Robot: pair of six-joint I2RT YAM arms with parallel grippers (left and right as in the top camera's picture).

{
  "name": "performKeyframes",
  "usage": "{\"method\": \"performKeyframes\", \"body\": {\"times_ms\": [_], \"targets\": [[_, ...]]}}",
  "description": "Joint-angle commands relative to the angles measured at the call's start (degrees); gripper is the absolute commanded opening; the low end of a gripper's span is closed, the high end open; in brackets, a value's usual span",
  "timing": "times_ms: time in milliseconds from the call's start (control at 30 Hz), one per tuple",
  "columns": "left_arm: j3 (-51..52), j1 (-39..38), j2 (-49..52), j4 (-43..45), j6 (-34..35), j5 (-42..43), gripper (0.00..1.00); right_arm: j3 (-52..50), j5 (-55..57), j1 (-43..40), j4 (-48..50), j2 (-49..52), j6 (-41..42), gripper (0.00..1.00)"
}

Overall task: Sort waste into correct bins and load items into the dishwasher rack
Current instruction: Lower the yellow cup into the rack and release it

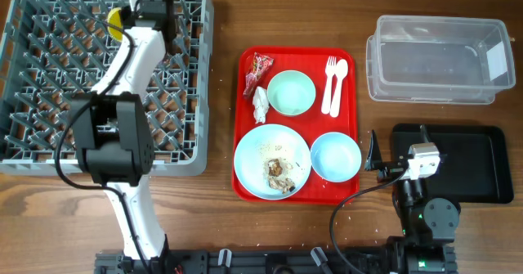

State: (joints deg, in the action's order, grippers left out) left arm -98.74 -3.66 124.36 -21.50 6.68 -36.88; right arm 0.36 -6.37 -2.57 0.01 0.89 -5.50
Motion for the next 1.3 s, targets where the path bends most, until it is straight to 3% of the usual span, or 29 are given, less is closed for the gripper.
{"method": "performKeyframes", "body": {"times_ms": [0,33,133,233,300,467,567,700,933,1267], "targets": [[0.22,1.62,1.60,-0.22,1.53,3.02,0.29,-0.04,0.39,-0.31,0.28,-0.31,-0.44,1.00],[0.22,1.70,1.60,-0.20,1.68,2.99,0.26,-0.04,0.39,-0.31,0.31,-0.31,-0.46,1.00],[0.20,1.55,1.55,-0.61,2.05,2.97,0.04,-0.04,0.39,-0.31,0.31,-0.31,-0.48,1.00],[0.20,1.03,0.31,-2.80,6.14,3.65,0.04,-0.04,0.39,-0.31,0.31,-0.31,-0.46,1.00],[0.20,1.03,-2.03,-5.05,7.96,8.96,0.04,-0.04,0.39,-0.31,0.31,-0.31,-0.44,1.00],[0.20,4.66,-10.01,-8.61,9.29,35.17,0.04,-0.04,0.39,-0.31,0.28,-0.31,-0.46,1.00],[0.20,11.82,-12.39,-8.74,11.78,55.25,0.04,-0.04,0.39,-0.31,0.31,-0.31,-0.46,1.00],[0.22,23.10,-8.79,-7.72,11.78,83.01,0.04,-0.04,0.39,-0.31,0.28,-0.31,-0.46,1.00],[0.22,33.81,0.68,-2.75,11.80,115.27,0.04,-0.04,0.39,-0.31,0.28,-0.31,-0.46,1.00],[0.22,33.79,4.63,-2.58,12.83,117.83,0.04,-0.04,0.39,-0.31,0.31,-0.31,-0.44,1.00]]}}
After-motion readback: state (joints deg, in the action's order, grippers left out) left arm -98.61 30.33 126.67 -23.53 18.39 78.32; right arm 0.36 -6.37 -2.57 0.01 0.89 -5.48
